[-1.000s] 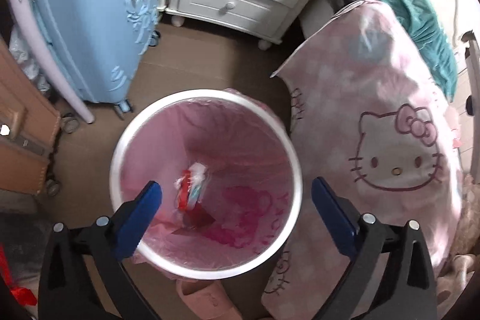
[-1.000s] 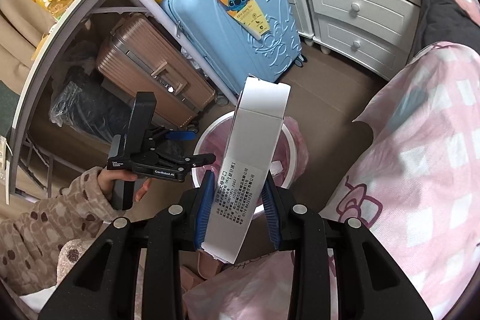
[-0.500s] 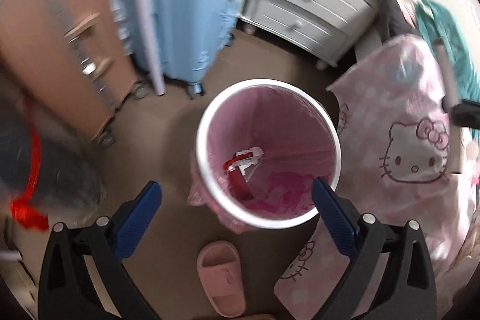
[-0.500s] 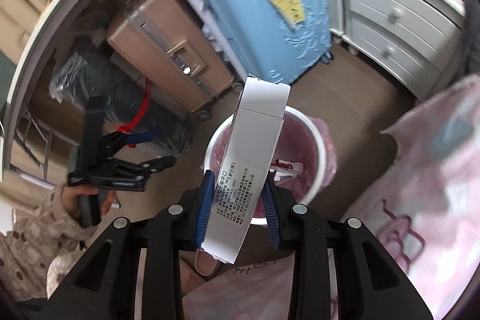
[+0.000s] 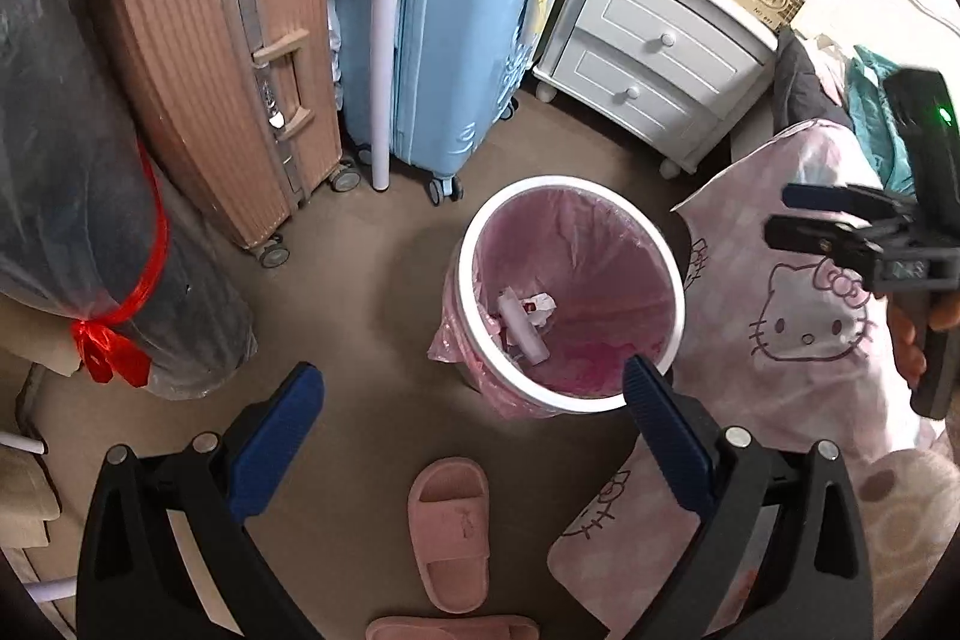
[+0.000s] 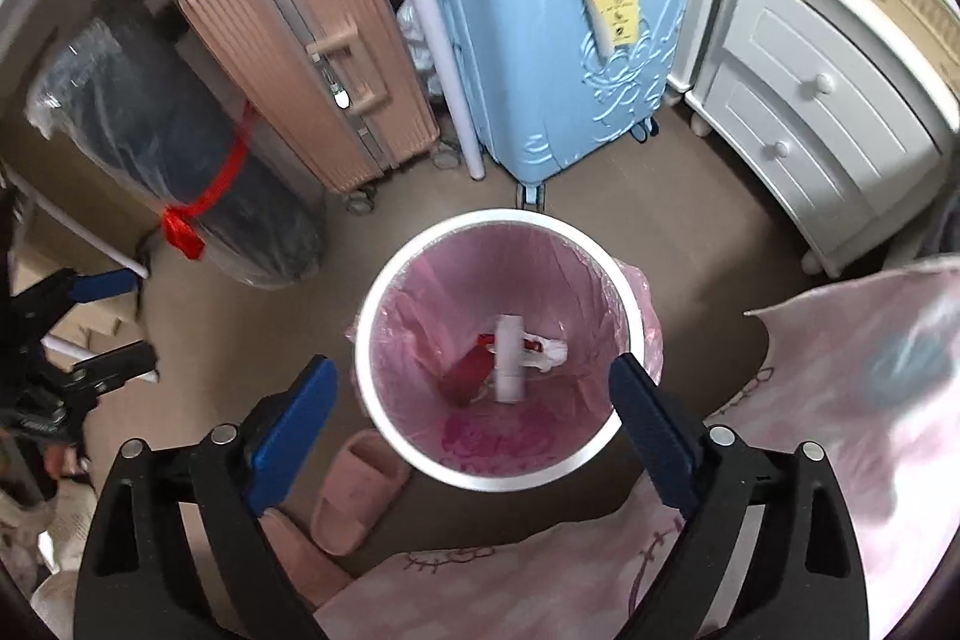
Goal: Collect trash
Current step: 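Swing both tools back toward the bed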
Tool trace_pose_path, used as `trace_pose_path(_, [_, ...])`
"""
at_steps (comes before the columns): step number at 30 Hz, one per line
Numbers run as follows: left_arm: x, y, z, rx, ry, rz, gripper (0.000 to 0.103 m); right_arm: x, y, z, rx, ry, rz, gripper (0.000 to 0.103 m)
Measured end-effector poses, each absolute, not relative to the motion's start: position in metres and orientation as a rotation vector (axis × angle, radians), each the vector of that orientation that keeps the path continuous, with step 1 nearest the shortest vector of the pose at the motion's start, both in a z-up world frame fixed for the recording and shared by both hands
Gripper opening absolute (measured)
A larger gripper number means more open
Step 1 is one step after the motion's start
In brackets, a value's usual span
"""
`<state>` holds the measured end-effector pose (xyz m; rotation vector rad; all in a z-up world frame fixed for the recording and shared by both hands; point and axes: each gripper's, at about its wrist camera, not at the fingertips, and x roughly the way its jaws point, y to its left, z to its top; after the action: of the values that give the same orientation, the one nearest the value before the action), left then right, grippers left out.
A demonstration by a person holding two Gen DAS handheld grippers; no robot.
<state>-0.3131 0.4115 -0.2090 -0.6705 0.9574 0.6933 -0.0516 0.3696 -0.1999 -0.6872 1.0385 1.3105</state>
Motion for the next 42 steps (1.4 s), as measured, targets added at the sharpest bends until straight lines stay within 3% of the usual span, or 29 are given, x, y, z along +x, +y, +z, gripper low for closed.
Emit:
trace_pose_path(12, [-0.293, 0.367, -0.114, -0.601, 0.824, 0.639, 0.098, -0.013, 0.260, -0.112, -0.397, 1.001, 1.254, 0.093])
trace_pose_path(22, [-0.232, 0.301, -0.018, -0.437, 0.709, 0.510, 0.098, 0.031, 0.124, -0.049, -0.064, 0.946, 1.135, 0.096])
trace_pose_path(35, [-0.099, 0.181, 0.014, -0.342, 0.712, 0.261, 0.098, 0.114, -0.097, -0.013, 0.061, 0.847, 0.807, 0.096])
trace_pose_path(42, [-0.010, 0.093, 0.002, -0.228, 0.755, 0.112, 0.098, 0.159, -0.229, -0.032, 0.131, 0.838, 0.615, 0.096])
